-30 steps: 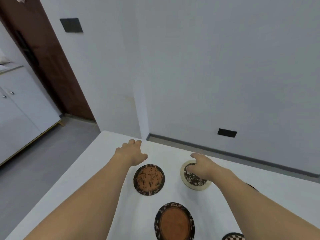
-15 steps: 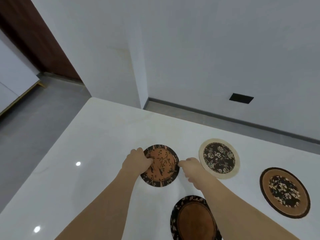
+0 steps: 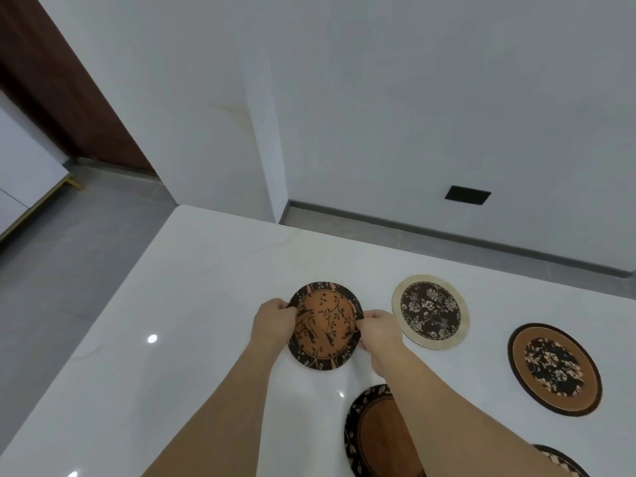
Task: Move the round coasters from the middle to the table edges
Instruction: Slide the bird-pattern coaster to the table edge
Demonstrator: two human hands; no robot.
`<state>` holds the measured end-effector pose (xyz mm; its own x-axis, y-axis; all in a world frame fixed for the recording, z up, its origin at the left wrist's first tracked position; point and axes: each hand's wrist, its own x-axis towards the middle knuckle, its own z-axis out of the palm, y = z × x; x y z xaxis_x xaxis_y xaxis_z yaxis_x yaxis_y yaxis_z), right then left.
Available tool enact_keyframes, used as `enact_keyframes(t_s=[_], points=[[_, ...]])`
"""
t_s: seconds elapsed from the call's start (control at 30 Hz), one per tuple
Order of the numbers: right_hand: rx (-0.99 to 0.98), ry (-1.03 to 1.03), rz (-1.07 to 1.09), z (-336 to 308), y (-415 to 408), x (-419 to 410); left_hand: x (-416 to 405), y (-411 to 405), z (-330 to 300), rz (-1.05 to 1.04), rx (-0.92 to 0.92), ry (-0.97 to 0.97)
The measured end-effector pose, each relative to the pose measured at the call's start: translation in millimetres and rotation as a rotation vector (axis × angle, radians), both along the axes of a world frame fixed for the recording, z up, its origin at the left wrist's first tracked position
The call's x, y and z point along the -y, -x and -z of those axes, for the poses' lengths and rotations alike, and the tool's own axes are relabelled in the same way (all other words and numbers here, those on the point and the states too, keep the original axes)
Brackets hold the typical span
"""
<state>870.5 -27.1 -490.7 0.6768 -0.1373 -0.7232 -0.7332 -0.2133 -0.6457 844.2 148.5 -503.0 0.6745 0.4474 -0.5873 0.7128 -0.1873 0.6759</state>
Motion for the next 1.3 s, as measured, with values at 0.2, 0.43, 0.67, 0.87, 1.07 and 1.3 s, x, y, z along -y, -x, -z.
enact_keyframes(t_s=[0.2,0.43,0.67,0.87,1.07,1.3], points=[[0.141,0.044,0.023,-44,14,57,46,14,-47,0.024,0.062,0.012],[0.192,0.007,0.096,-72,59,170,149,51,-87,0.098,0.111,0.064],[0.235,0.01,0.13,-83,97,300,272,103,-104,0.046,0.091,0.171],[0.212,0.074,0.172,-72,123,374,342,103,-101,0.182,0.078,0.102],[0.222,0.102,0.136,-68,136,464,430,117,-89,0.215,0.036,0.089],[0.26,0.128,0.119,-52,140,594,561,117,-76,0.271,0.054,0.017]])
